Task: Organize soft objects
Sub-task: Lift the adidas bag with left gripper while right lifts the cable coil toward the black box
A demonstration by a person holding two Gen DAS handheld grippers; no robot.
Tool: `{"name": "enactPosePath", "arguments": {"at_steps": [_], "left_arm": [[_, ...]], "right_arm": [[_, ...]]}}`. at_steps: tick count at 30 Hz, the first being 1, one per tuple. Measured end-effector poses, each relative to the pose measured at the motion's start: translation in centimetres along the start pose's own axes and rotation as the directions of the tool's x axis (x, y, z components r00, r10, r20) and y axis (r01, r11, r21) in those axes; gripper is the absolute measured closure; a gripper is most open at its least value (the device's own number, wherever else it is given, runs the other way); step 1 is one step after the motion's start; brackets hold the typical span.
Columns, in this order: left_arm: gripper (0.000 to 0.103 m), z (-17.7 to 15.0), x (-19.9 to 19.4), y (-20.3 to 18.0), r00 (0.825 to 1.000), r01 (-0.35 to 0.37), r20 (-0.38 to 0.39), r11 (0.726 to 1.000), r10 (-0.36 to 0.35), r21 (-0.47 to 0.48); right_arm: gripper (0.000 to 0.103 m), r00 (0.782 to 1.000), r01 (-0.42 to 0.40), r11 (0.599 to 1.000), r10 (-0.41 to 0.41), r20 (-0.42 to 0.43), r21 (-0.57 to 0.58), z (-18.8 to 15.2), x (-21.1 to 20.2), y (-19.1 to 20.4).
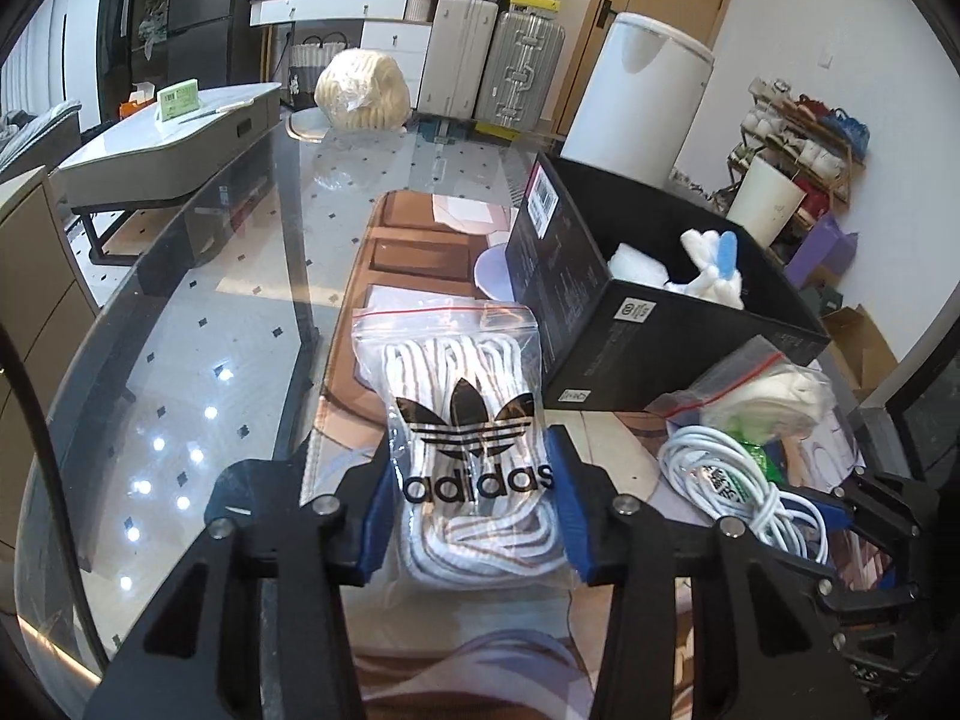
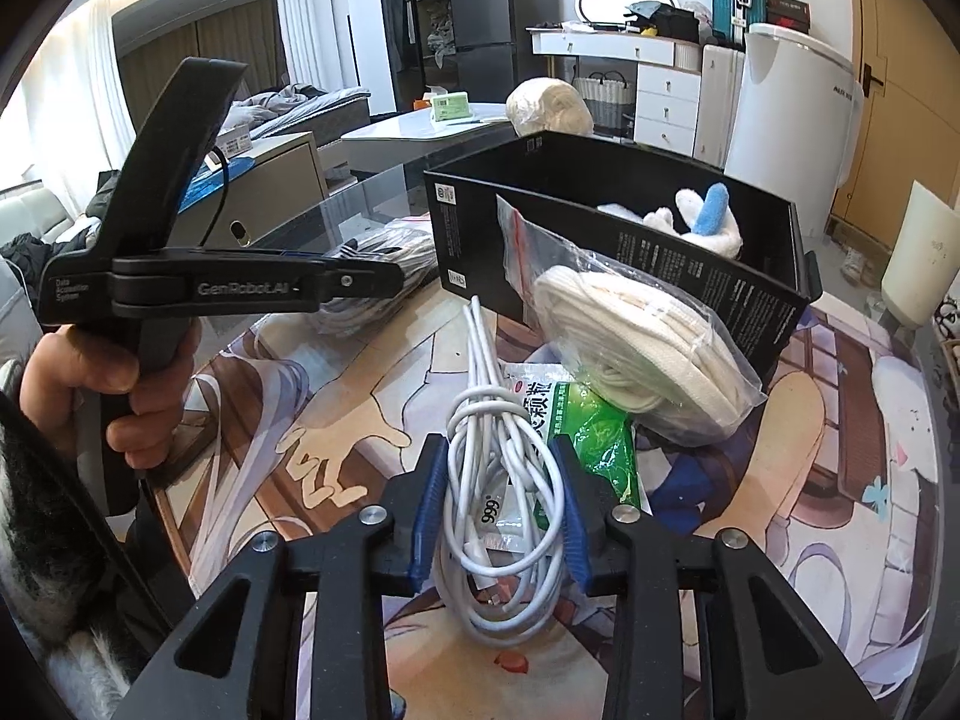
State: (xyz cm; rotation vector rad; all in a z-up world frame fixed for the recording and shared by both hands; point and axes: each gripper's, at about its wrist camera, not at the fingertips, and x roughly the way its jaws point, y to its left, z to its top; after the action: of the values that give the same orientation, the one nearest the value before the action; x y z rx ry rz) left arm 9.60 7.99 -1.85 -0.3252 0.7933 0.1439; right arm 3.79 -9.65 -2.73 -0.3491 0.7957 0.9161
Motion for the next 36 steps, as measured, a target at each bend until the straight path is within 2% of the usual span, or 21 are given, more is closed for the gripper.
{"name": "enactPosePath", "arguments": {"at_steps": [5, 16, 25, 36], "left_arm": [[0.059, -0.2, -1.7, -0.1, 0.999, 0.014, 0.041, 1.0, -0.015, 0.013], [0.058, -0.1, -4.6, -0.5, 0.991, 0.044, 0.123, 0.998, -0.05, 0.053], [0.058, 0.7, -6.0, -1.3, 0.983, 0.069, 0.164, 0.994, -0.082, 0.087], [0.058, 2.5, -6.5, -2.6, 0.971, 0.109, 0.196, 0.986, -0.133, 0.128]], "right_arm": [[0.07, 0.999, 0.014, 1.0, -0.013, 0.035, -0.024, 0.0, -0.9, 0.4], [0.07, 0.993, -0.037, 0.999, 0.039, 0.113, -0.019, 0.5, -2.8, 0.9], [0.07, 0.968, -0.133, 0.99, 0.119, 0.221, 0.049, 0.8, -5.6, -0.7], [0.07, 0.942, -0.139, 0.977, 0.081, 0.326, 0.161, 1.7, -8.3, -4.5]]}}
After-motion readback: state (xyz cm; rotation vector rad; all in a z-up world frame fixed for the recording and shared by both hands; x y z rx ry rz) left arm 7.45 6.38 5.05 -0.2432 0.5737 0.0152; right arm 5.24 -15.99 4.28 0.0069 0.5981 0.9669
